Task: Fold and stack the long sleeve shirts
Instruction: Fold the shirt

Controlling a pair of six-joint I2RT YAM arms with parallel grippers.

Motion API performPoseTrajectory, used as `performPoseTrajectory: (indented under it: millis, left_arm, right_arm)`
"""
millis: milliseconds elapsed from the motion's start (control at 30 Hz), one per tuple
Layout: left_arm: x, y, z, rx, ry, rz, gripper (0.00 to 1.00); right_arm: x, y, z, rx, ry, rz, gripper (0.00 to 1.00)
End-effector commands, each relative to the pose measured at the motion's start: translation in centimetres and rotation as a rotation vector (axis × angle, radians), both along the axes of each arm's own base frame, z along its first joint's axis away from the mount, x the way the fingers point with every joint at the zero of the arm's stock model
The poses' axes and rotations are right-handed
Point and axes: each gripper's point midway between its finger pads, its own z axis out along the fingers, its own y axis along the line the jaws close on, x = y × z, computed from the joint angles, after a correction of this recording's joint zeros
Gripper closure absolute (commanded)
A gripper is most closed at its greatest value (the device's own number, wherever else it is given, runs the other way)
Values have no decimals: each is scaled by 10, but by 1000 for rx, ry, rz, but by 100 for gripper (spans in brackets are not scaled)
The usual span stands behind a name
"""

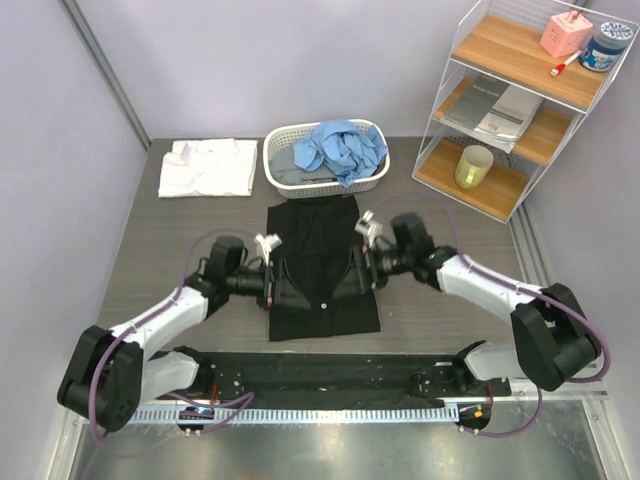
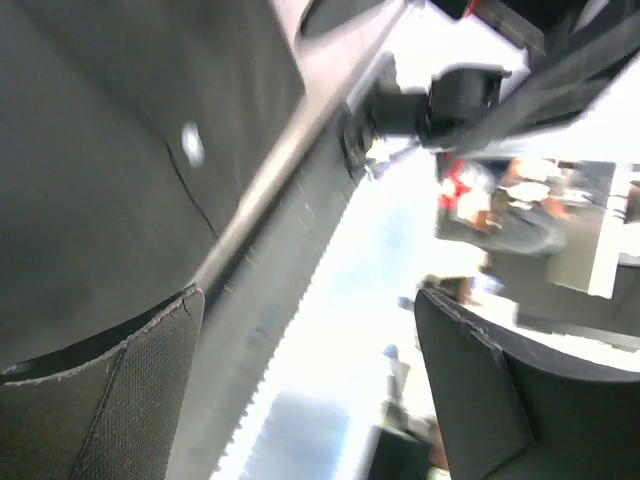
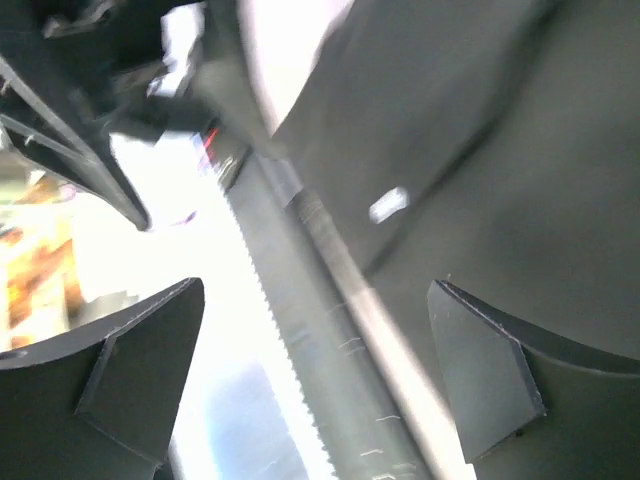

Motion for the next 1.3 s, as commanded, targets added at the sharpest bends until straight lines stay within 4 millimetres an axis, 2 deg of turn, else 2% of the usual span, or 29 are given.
performPoseTrajectory:
  millis: [0, 67, 100, 167, 233, 333, 367, 467, 567, 633, 667, 733, 767, 800, 833, 867, 900, 967, 1000, 1033, 1067, 1100, 1133, 1167, 1200, 1267]
  left_arm:
    - [-20, -27, 17, -138, 130, -3, 13]
    - [-27, -34, 14, -131, 120, -19, 11]
    - [-30, -35, 12, -126, 131, -25, 11]
    - [-36, -34, 0, -110, 156, -34, 11]
    - [-42, -26, -25, -32, 209, -7, 11]
    - [-32, -19, -54, 57, 254, 66, 10]
    - [-27, -14, -70, 103, 292, 108, 10]
    - [-19, 0, -97, 184, 356, 181, 11]
    - [-17, 10, -109, 239, 389, 213, 11]
    - [-14, 13, -108, 239, 393, 225, 11]
    - [-12, 10, -101, 207, 384, 215, 12]
    - [-8, -6, -58, 52, 277, 131, 14]
    - [-8, -11, -41, 5, 229, 95, 14]
    - [-9, -17, -3, -84, 118, 26, 14]
    - [-10, -15, 10, -99, 60, 5, 14]
    - [-9, -12, 21, -104, 9, -2, 14]
    - [-4, -3, 47, -112, -64, 23, 13]
    - [10, 14, 63, -97, -204, 64, 11]
    - [25, 34, 65, -71, -203, 148, 10]
    - [36, 44, 78, -68, -238, 187, 9]
    - [52, 60, 83, -73, -234, 262, 8]
    - [65, 69, 95, -84, -250, 297, 8]
    - [80, 79, 92, -84, -203, 343, 7]
    - [97, 94, 99, -105, -190, 413, 7]
    - [106, 100, 104, -126, -181, 422, 1]
    - [121, 111, 112, -135, -183, 449, 0]
  right_arm:
    - [-53, 36, 9, 177, 195, 112, 0]
    - [-60, 46, 9, 200, 233, 122, 0]
    - [-63, 47, 0, 189, 268, 121, 0]
    - [-63, 52, 0, 213, 303, 117, 0]
    - [-65, 51, -20, 177, 358, 92, 0]
    - [-67, 45, -56, 102, 432, 67, 0]
    - [-66, 43, -63, 90, 442, 63, 0]
    - [-62, 36, -89, 46, 514, 22, 0]
    - [-67, 26, -107, 10, 577, -4, 0]
    - [-67, 22, -107, 18, 605, 0, 0]
    - [-66, 22, -102, 32, 600, 10, 0]
    - [-54, 27, -83, 81, 557, 31, 0]
    - [-50, 31, -58, 119, 501, 62, 0]
    - [-48, 32, -44, 139, 430, 84, 0]
    - [-50, 29, -36, 122, 415, 80, 1]
    - [-44, 30, -7, 163, 295, 73, 0]
    - [-41, 31, 4, 178, 245, 62, 0]
    - [-37, 34, 19, 202, 180, 33, 0]
    - [-36, 38, 21, 214, 167, 28, 1]
    - [-40, 46, 21, 223, 159, 47, 0]
    - [-39, 53, 21, 229, 166, 42, 0]
    - [-42, 61, 11, 227, 210, 54, 0]
    - [-42, 71, 20, 275, 192, 71, 0]
    - [-56, 83, 16, 266, 182, 114, 0]
    - [-58, 91, 9, 249, 166, 122, 0]
    - [-67, 106, 9, 227, 72, 218, 0]
